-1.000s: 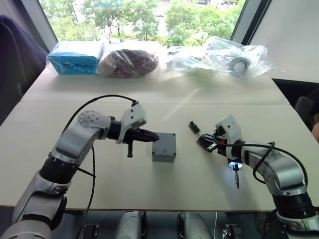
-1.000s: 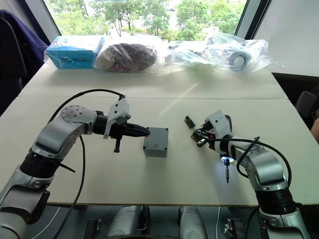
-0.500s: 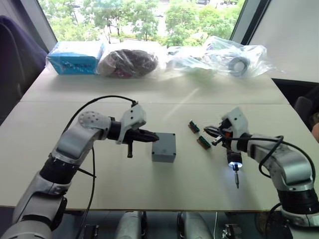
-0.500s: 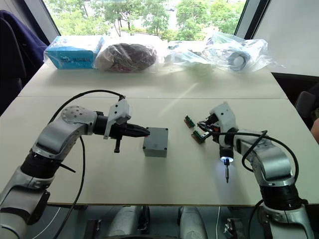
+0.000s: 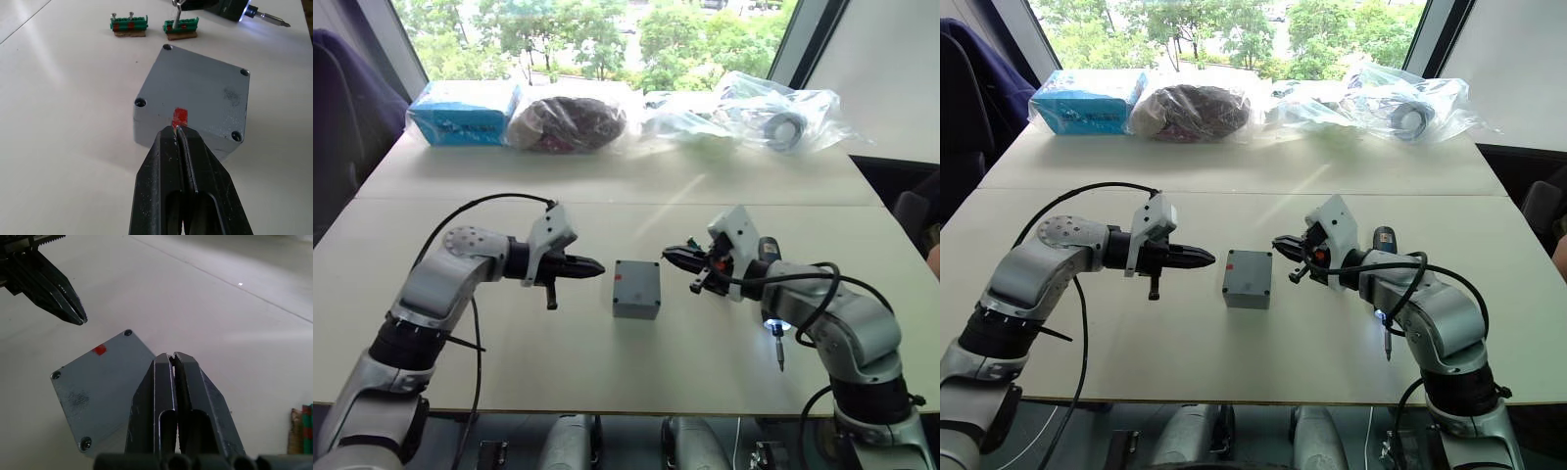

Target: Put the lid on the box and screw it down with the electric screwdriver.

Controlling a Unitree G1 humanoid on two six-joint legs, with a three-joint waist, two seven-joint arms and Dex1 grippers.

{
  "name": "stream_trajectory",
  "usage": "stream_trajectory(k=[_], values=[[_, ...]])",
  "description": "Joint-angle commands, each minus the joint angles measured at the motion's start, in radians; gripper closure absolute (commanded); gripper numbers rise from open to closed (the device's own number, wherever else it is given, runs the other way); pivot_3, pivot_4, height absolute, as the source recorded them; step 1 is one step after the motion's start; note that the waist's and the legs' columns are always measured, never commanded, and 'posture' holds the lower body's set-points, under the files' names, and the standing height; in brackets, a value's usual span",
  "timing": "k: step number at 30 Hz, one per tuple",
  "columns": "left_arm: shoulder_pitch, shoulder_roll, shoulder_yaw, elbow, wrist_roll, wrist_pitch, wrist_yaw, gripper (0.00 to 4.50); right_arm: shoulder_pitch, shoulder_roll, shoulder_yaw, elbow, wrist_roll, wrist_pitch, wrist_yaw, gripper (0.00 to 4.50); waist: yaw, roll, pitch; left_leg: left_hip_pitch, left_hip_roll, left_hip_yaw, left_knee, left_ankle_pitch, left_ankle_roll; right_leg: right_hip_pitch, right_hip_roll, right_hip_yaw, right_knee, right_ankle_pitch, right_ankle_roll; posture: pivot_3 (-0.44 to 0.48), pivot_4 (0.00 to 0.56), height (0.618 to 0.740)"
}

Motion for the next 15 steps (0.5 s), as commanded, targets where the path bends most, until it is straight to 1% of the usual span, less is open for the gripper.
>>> stream_trajectory(k=[1,8,15], values=[[-0.008,0.001,0.021,-0.056,-0.019,0.009,0.013,4.5,-0.015,0.006,0.018,-0.003,-0.015,-0.036,-0.005,4.46,-0.001,0.0,0.0,0.0,0.0,0.0,0.0,0.0,0.0,0.0,0.0,0.0,0.0,0.0,0.0,0.0,0.15,0.74],[-0.013,-0.001,0.016,-0.071,-0.028,0.022,0.029,4.5,-0.004,-0.014,0.049,0.056,-0.073,-0.097,0.001,4.46,-0.002,0.0,0.0,0.0,0.0,0.0,0.0,0.0,0.0,0.0,0.001,0.0,0.0,0.0,0.0,0.0,0.15,0.74],[-0.016,-0.003,0.013,-0.072,-0.033,0.025,0.035,4.5,0.006,-0.015,0.051,0.064,-0.08,-0.106,0.009,4.46,-0.001,0.0,0.0,0.0,0.0,0.0,0.0,0.0,0.0,0.0,0.001,0.0,0.0,0.0,0.0,0.0,0.15,0.74]])
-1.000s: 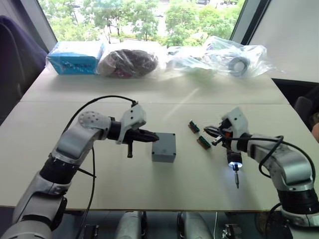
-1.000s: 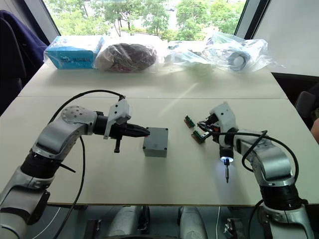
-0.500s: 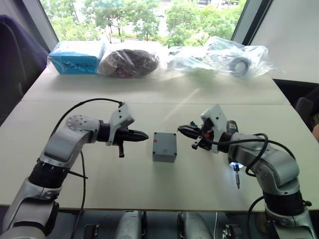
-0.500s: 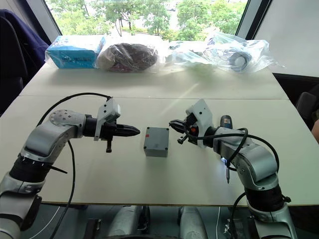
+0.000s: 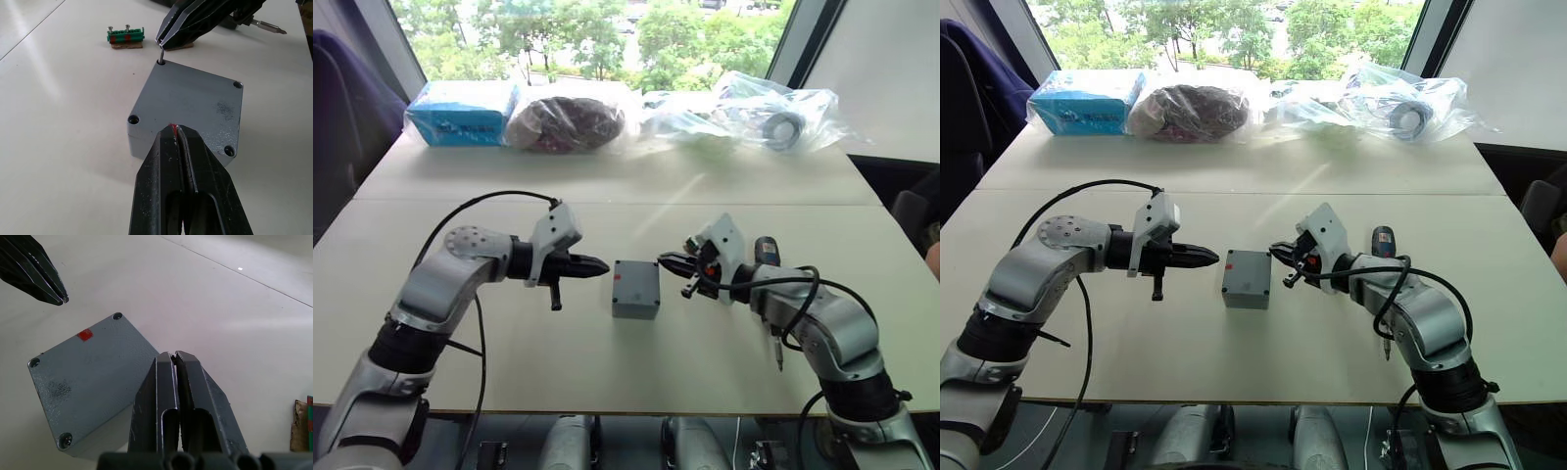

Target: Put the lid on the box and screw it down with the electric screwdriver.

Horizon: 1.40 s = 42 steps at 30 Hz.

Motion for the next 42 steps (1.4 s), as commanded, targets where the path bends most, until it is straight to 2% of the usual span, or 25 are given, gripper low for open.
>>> stream_trajectory(k=[1,9,12,17,22,24,27,28,30,32,34,37,42], values=[[-0.018,-0.003,0.013,-0.025,-0.012,-0.006,0.003,4.5,0.003,-0.004,-0.01,-0.016,0.001,-0.013,0.007,4.46,0.0,0.0,0.0,0.0,0.0,0.0,0.0,0.0,0.0,0.0,0.0,0.0,0.0,0.0,0.0,0.0,0.15,0.74],[-0.023,-0.009,0.01,-0.018,-0.007,-0.01,0.002,4.5,0.001,0.008,0.008,-0.024,0.003,-0.02,0.019,4.46,-0.001,0.0,0.0,0.0,0.0,0.0,0.0,0.0,0.0,0.0,0.0,0.0,0.0,0.0,0.0,0.0,0.15,0.74],[-0.022,-0.011,0.01,-0.02,-0.007,-0.01,0.003,4.5,-0.004,0.008,0.004,-0.022,-0.002,-0.024,0.015,3.68,0.0,0.0,0.0,0.0,0.0,0.0,0.0,0.0,0.0,0.0,0.0,0.0,0.0,0.0,0.0,0.0,0.15,0.74],[-0.019,-0.014,0.01,-0.022,-0.01,-0.011,0.003,4.5,-0.025,0.006,-0.036,-0.024,0.017,-0.006,0.004,1.81,0.0,0.0,0.0,0.0,0.0,0.0,0.0,0.0,0.0,0.0,0.0,0.0,0.0,0.0,0.0,0.0,0.15,0.74],[-0.026,-0.033,0.016,-0.019,-0.02,-0.018,-0.001,4.5,-0.029,-0.019,-0.134,-0.058,0.084,0.048,0.008,1.81,0.002,0.0,0.0,0.0,0.0,0.0,0.0,0.0,0.0,0.0,0.0,0.0,0.0,0.0,0.0,0.0,0.15,0.74],[-0.039,-0.046,0.021,-0.027,-0.038,-0.01,-0.008,4.5,-0.038,-0.023,-0.231,-0.078,0.147,0.13,-0.027,1.81,0.002,0.0,0.0,0.0,0.0,0.0,0.0,0.0,0.0,0.0,0.0,0.0,0.0,0.0,0.0,0.0,0.15,0.74],[-0.067,-0.054,0.003,-0.036,-0.034,-0.037,-0.032,4.5,-0.074,-0.102,-0.4,-0.087,0.24,0.296,-0.048,1.19,0.003,0.0,0.0,0.0,0.001,0.0,0.0,0.0,0.0,0.0,0.0,0.0,0.0,0.0,0.0,0.0,0.15,0.74],[-0.078,-0.058,-0.003,-0.033,-0.029,-0.047,-0.036,4.5,-0.084,-0.152,-0.425,-0.081,0.249,0.331,-0.037,0.73,0.003,0.0,0.0,0.0,0.001,0.0,0.0,0.0,0.0,0.0,-0.001,0.0,0.0,0.0,0.0,0.0,0.15,0.74],[-0.103,-0.071,-0.011,-0.034,-0.032,-0.053,-0.041,4.5,-0.128,-0.249,-0.466,-0.034,0.255,0.431,-0.041,0.11,0.001,0.0,0.0,0.0,0.001,0.0,0.0,0.0,0.0,0.0,-0.001,0.0,-0.001,0.0,0.0,0.0,0.15,0.74],[-0.128,-0.078,-0.031,-0.04,-0.028,-0.069,-0.062,4.5,-0.218,-0.306,-0.506,0.063,0.244,0.638,-0.074,0.04,-0.002,0.0,0.0,0.0,0.001,0.0,0.0,0.0,0.0,0.0,-0.001,0.0,-0.001,0.0,0.0,0.0,0.15,0.74],[-0.146,-0.075,-0.057,-0.03,0.001,-0.103,-0.082,4.5,-0.255,-0.387,-0.489,0.217,0.335,0.729,-0.122,0.04,-0.001,0.0,0.0,0.0,0.001,0.001,0.0,0.0,0.0,0.0,-0.001,0.001,-0.001,0.0,-0.001,0.0,0.15,0.74],[-0.184,-0.083,-0.08,0.023,0.038,-0.166,-0.099,4.5,-0.268,-0.543,-0.345,0.347,0.427,0.736,-0.079,0.04,0.001,0.001,0.0,0.0,0.001,0.001,-0.001,0.0,0.0,0.0,-0.001,0.001,-0.001,0.0,-0.002,0.0,0.15,0.74],[-0.204,-0.092,-0.088,0.048,0.046,-0.199,-0.124,4.5,-0.296,-0.615,-0.192,0.455,0.521,0.736,-0.096,0.04,-0.01,0.001,0.0,0.0,0.001,0.002,-0.002,-0.001,0.001,-0.001,-0.001,0.002,-0.002,0.0,-0.001,0.0,0.15,0.74]])
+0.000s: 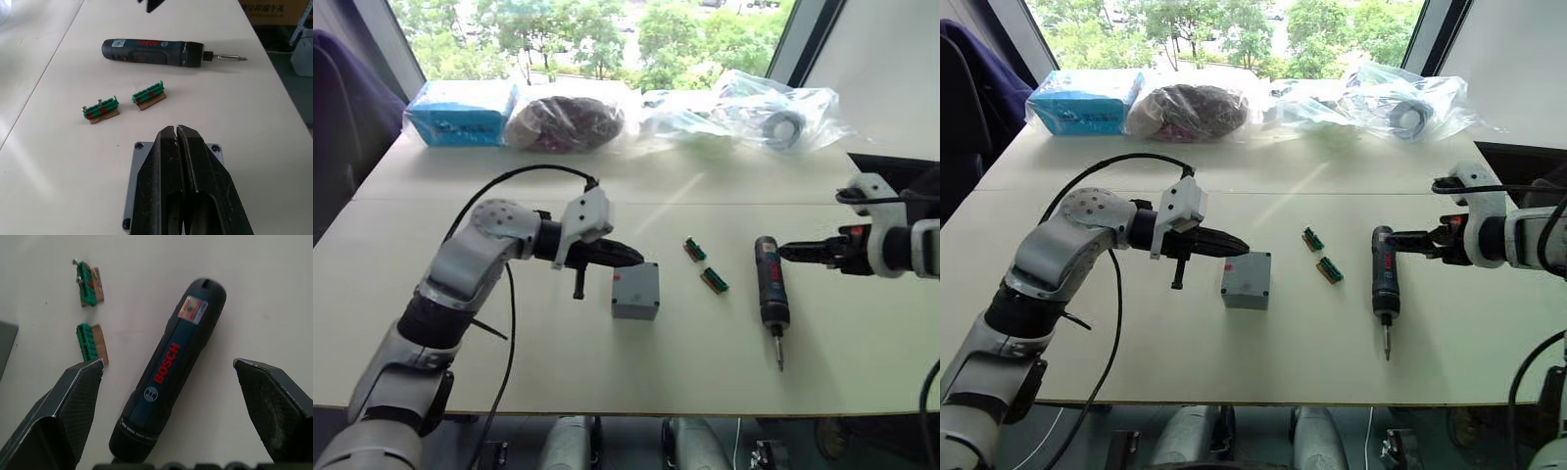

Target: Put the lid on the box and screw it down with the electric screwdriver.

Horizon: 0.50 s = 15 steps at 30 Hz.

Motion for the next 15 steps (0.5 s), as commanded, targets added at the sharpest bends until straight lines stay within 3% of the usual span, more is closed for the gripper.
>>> stream_trajectory(k=[1,7,15], values=[[-0.024,-0.002,-0.003,-0.012,0.005,-0.035,-0.025,4.5,-0.022,-0.043,0.104,0.058,0.085,0.007,-0.007,0.04,-0.002,0.0,0.0,0.0,0.0,0.0,0.0,0.0,0.0,0.0,0.0,0.0,0.0,0.0,0.0,0.0,0.15,0.74],[0.007,0.003,-0.002,-0.032,0.012,-0.034,-0.019,4.5,-0.081,-0.021,0.224,0.125,0.02,0.007,-0.022,0.04,-0.001,0.0,0.0,-0.001,0.0,0.0,0.001,0.0,0.0,0.0,0.0,0.0,0.0,0.0,0.0,0.0,0.15,0.74],[0.058,0.034,0.018,-0.066,0.027,-0.018,0.03,4.5,-0.078,0.025,0.296,0.096,0.112,0.007,-0.036,0.04,0.004,0.0,0.0,-0.001,0.001,0.0,0.001,0.0,0.0,0.0,0.0,0.0,0.0,0.0,0.0,0.0,0.15,0.74]])
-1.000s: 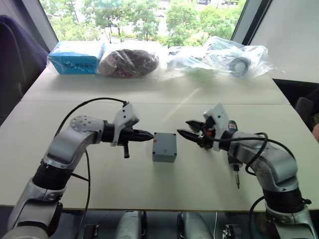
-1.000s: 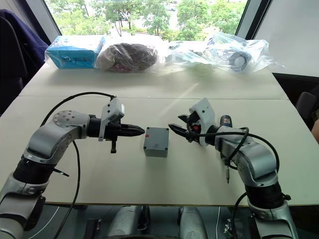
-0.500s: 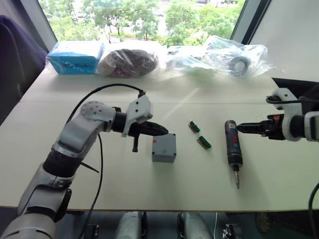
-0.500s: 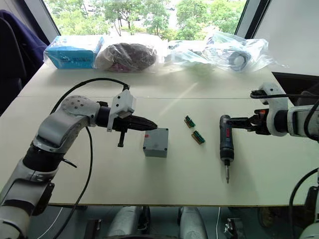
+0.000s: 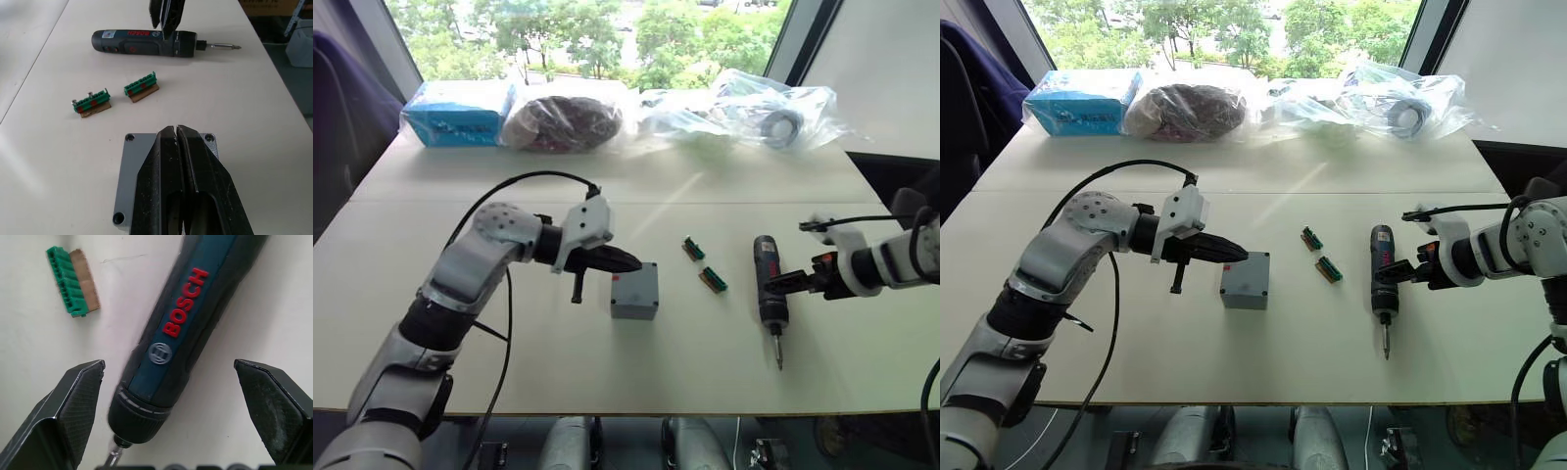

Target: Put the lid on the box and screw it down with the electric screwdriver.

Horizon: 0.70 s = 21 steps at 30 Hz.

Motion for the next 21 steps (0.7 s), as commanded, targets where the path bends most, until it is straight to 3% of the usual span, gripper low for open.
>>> stream_trajectory(k=[1,6,9,11,15,18,21], values=[[0.012,0.009,0.033,-0.037,0.004,0.004,0.032,4.5,0.0,0.037,0.011,-0.025,0.022,0.006,-0.03,0.04,0.0,0.0,0.0,0.0,0.0,0.0,0.0,0.0,0.0,0.0,0.0,0.0,0.0,0.0,0.0,0.0,0.15,0.74],[0.025,0.01,0.034,-0.049,0.0,0.011,0.047,4.5,0.017,0.081,0.042,0.006,-0.037,0.006,-0.061,0.04,0.002,-0.001,0.0,0.0,0.0,0.0,0.001,0.0,0.0,0.0,0.0,0.0,0.0,0.0,0.0,0.0,0.15,0.74],[0.03,0.012,0.037,-0.042,0.005,0.005,0.054,4.5,0.038,0.068,0.085,-0.039,-0.096,0.006,-0.043,0.7,0.002,-0.002,-0.001,0.001,0.0,0.0,0.001,0.0,0.0,0.002,0.0,0.0,0.0,0.0,0.0,0.0,0.15,0.74],[0.03,0.012,0.039,-0.043,0.005,0.006,0.055,4.5,0.047,0.059,0.099,-0.06,-0.118,0.006,-0.024,1.52,0.004,-0.002,-0.001,0.001,0.0,0.0,0.001,0.0,0.0,0.001,0.0,0.0,0.0,0.0,0.0,0.0,0.15,0.74],[0.031,0.009,0.04,-0.043,0.004,0.006,0.06,4.5,0.094,0.024,0.119,-0.093,-0.137,0.006,0.018,2.68,0.008,-0.002,-0.001,0.0,0.0,-0.001,0.001,0.0,0.0,0.002,0.0,-0.001,0.0,0.0,0.0,0.0,0.15,0.74],[0.033,0.008,0.044,-0.041,0.001,0.007,0.063,4.5,0.101,0.015,0.102,-0.088,-0.173,0.005,0.036,2.68,0.01,-0.002,-0.001,0.0,0.0,-0.001,0.001,0.0,0.001,0.002,0.0,-0.001,-0.001,0.0,0.0,0.0,0.15,0.74],[0.033,0.004,0.047,-0.028,-0.002,0.005,0.067,4.5,-0.001,0.029,0.06,0.029,-0.249,-0.039,0.048,2.68,0.007,-0.002,-0.001,0.0,-0.001,-0.001,0.001,0.0,0.001,0.002,-0.001,-0.001,-0.001,0.0,0.0,0.0,0.15,0.74]])
